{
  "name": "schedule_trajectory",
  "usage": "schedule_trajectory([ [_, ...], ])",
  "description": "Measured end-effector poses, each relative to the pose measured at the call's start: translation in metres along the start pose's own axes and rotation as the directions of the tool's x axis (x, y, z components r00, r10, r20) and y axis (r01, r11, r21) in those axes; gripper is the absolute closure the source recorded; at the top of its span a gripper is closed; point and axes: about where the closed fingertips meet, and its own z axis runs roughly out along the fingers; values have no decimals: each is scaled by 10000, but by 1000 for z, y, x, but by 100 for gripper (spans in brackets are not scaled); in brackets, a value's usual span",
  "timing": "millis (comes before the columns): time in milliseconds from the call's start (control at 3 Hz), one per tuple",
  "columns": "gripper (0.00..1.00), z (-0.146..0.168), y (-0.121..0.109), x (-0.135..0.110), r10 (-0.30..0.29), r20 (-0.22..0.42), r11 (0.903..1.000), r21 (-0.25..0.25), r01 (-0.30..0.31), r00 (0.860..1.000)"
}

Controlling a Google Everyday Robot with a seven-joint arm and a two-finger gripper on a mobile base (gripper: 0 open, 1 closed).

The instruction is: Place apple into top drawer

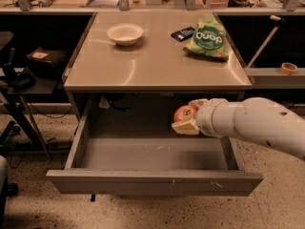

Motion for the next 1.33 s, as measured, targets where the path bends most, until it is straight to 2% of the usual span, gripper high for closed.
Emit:
schedule_trajectory([
  [333, 100, 0, 0, 0, 3, 9, 10000, -6, -3, 10000],
  [667, 100, 15, 0, 15, 741, 166, 9950, -690, -728, 9971],
  [1000, 100, 53, -2, 45, 2232, 121, 9527, -2142, -2155, 9747],
  [1333, 100, 94, 7, 75, 3123, -468, 8949, -3208, -3103, 9488],
])
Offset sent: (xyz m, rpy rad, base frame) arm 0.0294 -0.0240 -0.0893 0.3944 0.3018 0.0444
